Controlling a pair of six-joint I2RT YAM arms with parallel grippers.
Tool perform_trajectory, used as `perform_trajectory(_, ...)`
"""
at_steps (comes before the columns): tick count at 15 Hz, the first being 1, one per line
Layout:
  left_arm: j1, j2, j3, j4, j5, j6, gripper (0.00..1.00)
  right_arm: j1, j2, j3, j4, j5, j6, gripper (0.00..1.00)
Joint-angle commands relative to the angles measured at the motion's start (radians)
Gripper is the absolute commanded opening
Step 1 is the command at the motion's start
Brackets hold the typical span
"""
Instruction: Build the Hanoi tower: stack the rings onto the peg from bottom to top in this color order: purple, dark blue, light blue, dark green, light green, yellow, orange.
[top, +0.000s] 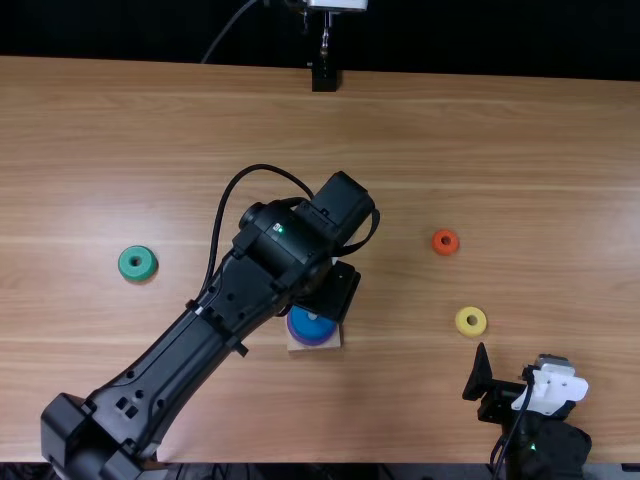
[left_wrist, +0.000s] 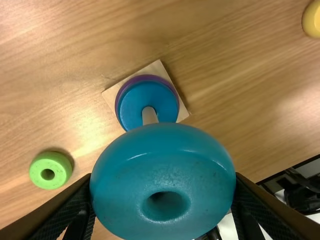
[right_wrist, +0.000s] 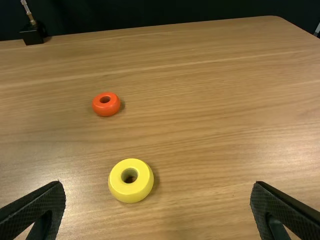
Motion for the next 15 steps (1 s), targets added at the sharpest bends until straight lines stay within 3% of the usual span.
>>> perform_trajectory(1, -0.005, 0.016, 0.039, 0.002, -0.003, -0.003, 0.02, -0.008, -0.012, -0.106, -0.060, 0.012, -0.001, 1.00)
perform_trajectory(2, -0.005, 0.016, 0.039, 0.002, -0.005, -0.001, 0.10, -0.008, -0.012, -0.106, -0.060, 0.010, -0.001, 1.00)
perform_trajectory(3, -0.005, 0.016, 0.038, 0.002, -0.005, 0.001, 0.33, -0.008, -0.012, -0.107, -0.060, 0.010, -0.001, 1.00)
perform_trajectory(5, -0.003, 0.016, 0.033, 0.000, -0.007, 0.001, 1.00, -0.008, -0.012, -0.107, -0.060, 0.010, -0.001, 1.00)
perform_trajectory(7, 0.000, 0.016, 0.033, -0.007, 0.008, -0.001, 1.00, -0.008, -0.012, -0.107, -0.060, 0.012, -0.001, 1.00)
perform_trajectory(13, 0.009, 0.010, 0.041, 0.004, -0.005, 0.003, 1.00, -0.008, -0.012, -0.106, -0.060, 0.012, -0.001, 1.00)
perform_trajectory(15, 0.055, 0.008, 0.062, 0.052, 0.010, 0.004, 1.00, -0.008, -0.012, -0.107, -0.060, 0.010, -0.001, 1.00)
